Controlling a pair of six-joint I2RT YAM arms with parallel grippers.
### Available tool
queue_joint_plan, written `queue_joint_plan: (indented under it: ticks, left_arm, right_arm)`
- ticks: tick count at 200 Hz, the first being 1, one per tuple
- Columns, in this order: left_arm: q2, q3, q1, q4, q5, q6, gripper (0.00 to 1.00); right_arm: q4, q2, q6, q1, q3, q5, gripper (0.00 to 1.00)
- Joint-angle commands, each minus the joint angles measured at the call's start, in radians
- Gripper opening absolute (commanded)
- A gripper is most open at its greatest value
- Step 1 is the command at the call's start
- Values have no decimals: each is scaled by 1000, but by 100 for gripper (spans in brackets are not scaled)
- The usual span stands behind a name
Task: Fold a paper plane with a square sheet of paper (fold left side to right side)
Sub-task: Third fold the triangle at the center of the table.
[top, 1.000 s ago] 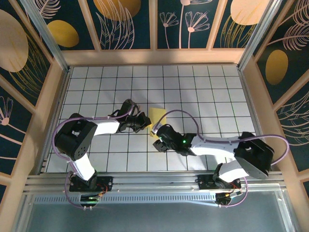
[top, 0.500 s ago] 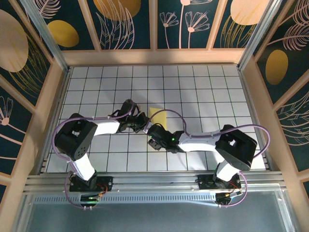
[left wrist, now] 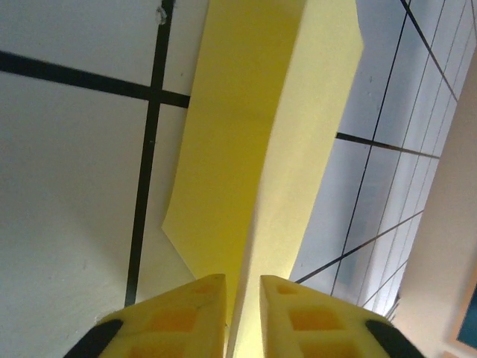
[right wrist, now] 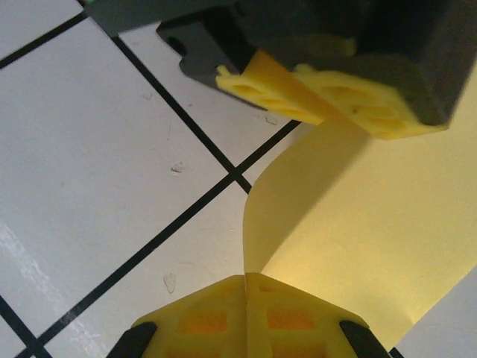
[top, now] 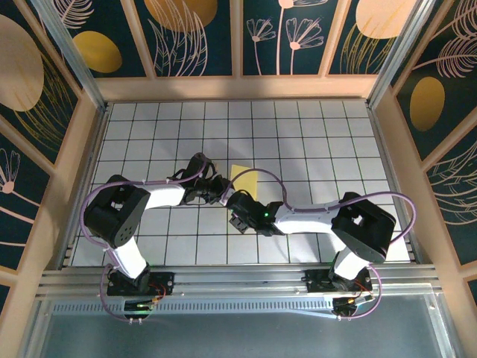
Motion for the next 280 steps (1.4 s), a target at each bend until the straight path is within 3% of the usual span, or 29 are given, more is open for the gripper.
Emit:
queue_joint_plan:
  ticks: [1, 49, 146, 218, 280]
  left_arm:
    - [-64, 46, 8, -75, -27, 35, 31]
    - [-153, 55, 72, -185, -70, 112, 41]
    - [72, 223, 36, -210, 74, 232, 21]
    - [252, 348, -16, -290, 52, 288, 18]
    - [253, 367, -23, -296, 44, 297, 19]
  right_arm:
    - [-12, -27, 29, -9, -24, -45, 0]
    - [-13, -55, 66, -61, -42, -177, 0]
    - [71, -67, 159, -175, -95, -432, 0]
    - [89, -71, 175, -228, -105, -519, 0]
    - [91, -57, 178, -266, -89, -577, 0]
